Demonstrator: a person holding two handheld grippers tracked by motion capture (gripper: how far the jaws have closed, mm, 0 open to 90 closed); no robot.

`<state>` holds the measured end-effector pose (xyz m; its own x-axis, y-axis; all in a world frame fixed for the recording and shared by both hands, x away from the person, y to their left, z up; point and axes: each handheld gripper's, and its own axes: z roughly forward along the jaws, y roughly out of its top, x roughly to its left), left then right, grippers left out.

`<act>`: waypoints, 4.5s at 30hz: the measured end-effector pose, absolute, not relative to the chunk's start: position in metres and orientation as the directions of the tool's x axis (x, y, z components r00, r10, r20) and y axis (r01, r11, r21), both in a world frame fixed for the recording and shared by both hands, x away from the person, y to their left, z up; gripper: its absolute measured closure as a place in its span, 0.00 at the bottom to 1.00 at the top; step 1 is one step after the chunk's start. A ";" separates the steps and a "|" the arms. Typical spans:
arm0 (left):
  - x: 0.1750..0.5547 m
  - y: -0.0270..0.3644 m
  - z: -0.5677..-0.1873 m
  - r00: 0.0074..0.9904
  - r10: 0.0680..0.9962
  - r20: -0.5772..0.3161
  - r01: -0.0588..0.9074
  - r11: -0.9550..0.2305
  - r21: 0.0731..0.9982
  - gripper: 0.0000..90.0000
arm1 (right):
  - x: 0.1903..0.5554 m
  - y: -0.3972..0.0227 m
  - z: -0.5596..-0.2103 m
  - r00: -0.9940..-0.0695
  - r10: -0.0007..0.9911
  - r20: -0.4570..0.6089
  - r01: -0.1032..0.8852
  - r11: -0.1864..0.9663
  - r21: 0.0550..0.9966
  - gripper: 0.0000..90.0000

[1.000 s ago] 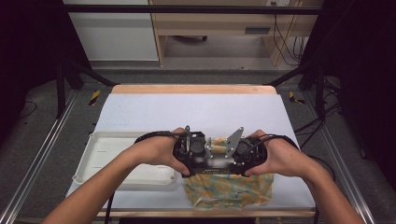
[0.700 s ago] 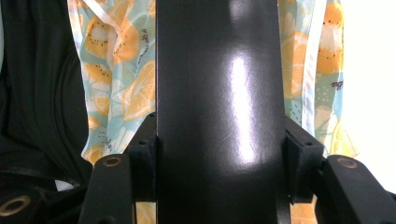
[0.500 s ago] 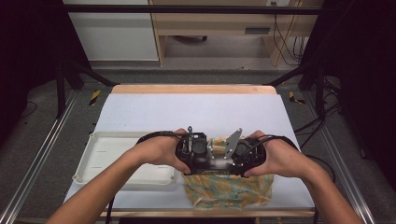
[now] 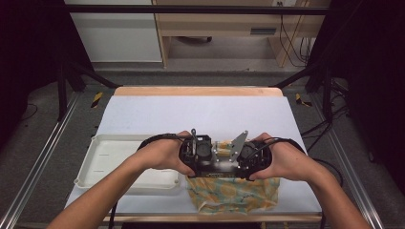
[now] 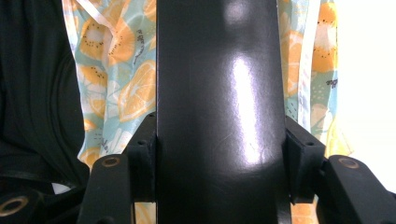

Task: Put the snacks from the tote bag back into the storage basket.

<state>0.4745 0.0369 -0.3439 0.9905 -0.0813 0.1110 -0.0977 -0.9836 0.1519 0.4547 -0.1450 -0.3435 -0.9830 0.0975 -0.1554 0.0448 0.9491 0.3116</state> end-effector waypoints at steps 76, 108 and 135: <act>0.508 0.197 -0.289 0.975 0.091 0.200 0.060 -0.986 0.156 0.48 | 0.415 -0.297 -0.384 -0.728 0.638 -0.251 0.396 0.690 0.606 0.08; 0.508 0.244 -0.324 0.981 0.094 0.168 0.065 -0.983 0.173 0.48 | 0.405 -0.302 -0.406 -0.737 0.635 -0.231 0.409 0.692 0.594 0.09; 0.516 0.261 -0.348 0.990 0.044 0.131 0.026 -0.990 0.136 0.48 | 0.401 -0.301 -0.410 -0.712 0.664 -0.229 0.441 0.676 0.590 0.10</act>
